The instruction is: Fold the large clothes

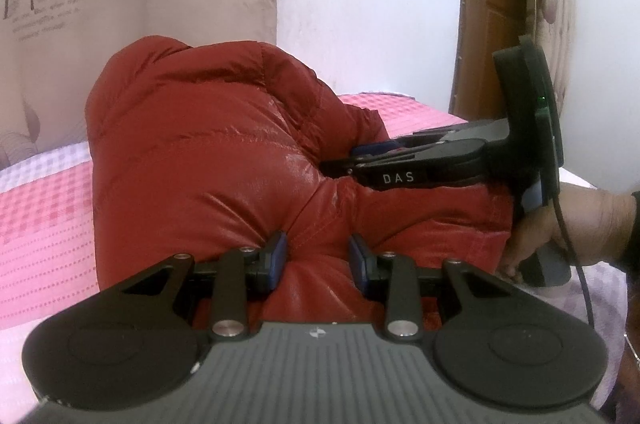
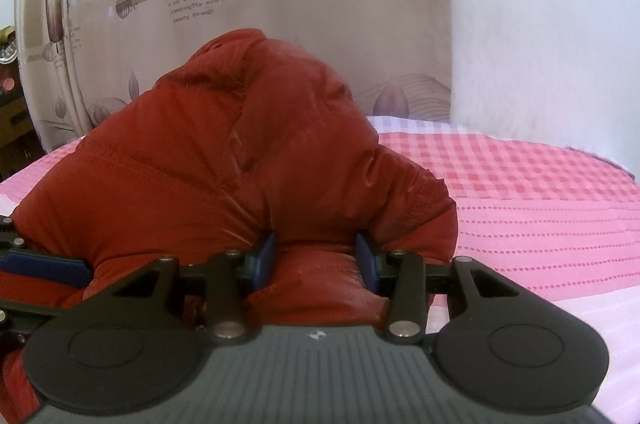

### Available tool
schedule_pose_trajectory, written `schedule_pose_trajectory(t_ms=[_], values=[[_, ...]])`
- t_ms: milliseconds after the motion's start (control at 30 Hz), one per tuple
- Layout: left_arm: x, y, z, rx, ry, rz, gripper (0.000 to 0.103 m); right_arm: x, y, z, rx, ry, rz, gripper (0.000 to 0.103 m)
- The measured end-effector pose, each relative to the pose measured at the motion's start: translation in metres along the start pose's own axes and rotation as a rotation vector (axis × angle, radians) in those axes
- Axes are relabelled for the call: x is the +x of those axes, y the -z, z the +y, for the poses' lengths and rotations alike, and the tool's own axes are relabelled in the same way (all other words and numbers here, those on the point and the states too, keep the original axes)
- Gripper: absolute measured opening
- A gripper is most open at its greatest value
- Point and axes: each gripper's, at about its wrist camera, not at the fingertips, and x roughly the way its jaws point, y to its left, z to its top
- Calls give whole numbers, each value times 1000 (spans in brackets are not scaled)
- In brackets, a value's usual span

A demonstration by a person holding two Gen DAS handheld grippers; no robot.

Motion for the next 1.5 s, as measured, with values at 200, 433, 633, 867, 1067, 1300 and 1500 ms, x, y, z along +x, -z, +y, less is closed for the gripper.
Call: schedule_pose_trajectory(t_ms=[200, 433, 633, 867, 1067, 1300, 1500], values=[[1, 0, -1, 9, 0, -2, 38, 0, 1, 2, -7, 10, -12, 41], [2, 1, 0, 14, 3, -4, 38, 1, 1, 4, -17, 21, -8, 41], [2, 7, 4, -5, 18, -19, 38, 1, 1, 5, -25, 23, -9, 41], [4, 14, 9, -13, 41, -37, 37, 0, 1, -5, 15, -17, -15, 42], [4, 11, 10, 5, 47, -28, 37, -27, -6, -17, 87, -52, -60, 44], [3, 9, 13, 4, 61, -28, 37, -102, 2, 13, -16, -94, -139, 44], [-1, 11, 19, -20, 96, -43, 40, -99, 48, 41, -169, -27, 38, 42]])
